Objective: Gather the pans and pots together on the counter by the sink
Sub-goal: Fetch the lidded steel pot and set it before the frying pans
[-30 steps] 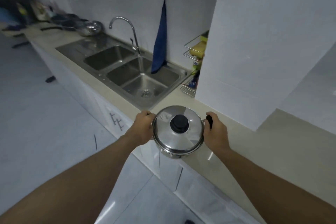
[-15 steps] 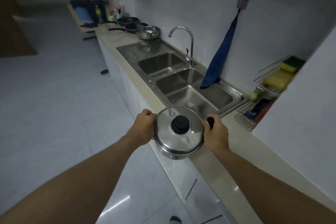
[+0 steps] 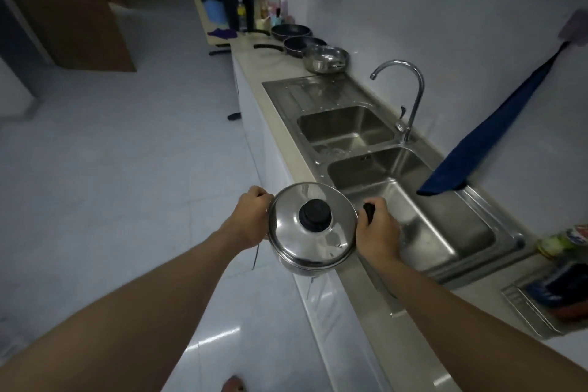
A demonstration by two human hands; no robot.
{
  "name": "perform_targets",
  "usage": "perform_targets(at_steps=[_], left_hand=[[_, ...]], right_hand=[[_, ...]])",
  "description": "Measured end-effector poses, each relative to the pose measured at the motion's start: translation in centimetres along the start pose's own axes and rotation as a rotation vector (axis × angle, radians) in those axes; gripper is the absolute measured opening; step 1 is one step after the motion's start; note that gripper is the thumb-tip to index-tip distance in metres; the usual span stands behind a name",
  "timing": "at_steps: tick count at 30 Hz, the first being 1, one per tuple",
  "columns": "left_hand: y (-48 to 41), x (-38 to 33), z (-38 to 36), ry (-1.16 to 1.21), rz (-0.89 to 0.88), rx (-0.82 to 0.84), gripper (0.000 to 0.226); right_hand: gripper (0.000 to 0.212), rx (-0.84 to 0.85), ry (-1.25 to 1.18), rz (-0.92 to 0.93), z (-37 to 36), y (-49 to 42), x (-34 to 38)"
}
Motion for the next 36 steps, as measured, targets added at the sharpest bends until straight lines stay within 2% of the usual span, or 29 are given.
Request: perform_targets(at_steps=[4,13,21,36], left_hand=[[-3.0,3.1,2.1,-0.056,-0.004,0.015,0.035],[-12.3,12.1,9.9,-0.025,-0.031,-0.014,0.03],[-18.9,18.0,13.1,-0.083,-0.03,-0.023,0.031],[-39.4,26.1,17.2,-0.186,0.006,-0.02,0.033]], right_hand=[[0.012,-0.021,0.005,0.005,-3.6,-2.7,2.6],[0.013,-0.023,-0.037,-0.013,-13.1,-8.8,11.6],[0.012,0.003,-0.058,0.016,-19.0,-14.3,16.5],[0.013,0.088,-0.048,0.051,-31.4,-34.9,22.0]])
Point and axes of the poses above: each hand's wrist, its own y-axis away from the middle knuckle, its own z-axis out of the back of the hand, x = y × z, the point moved 5 cm from there along -y, towards the middle knuckle, and after that the axes turned 3 degrees about y, right-handed, at the moved point
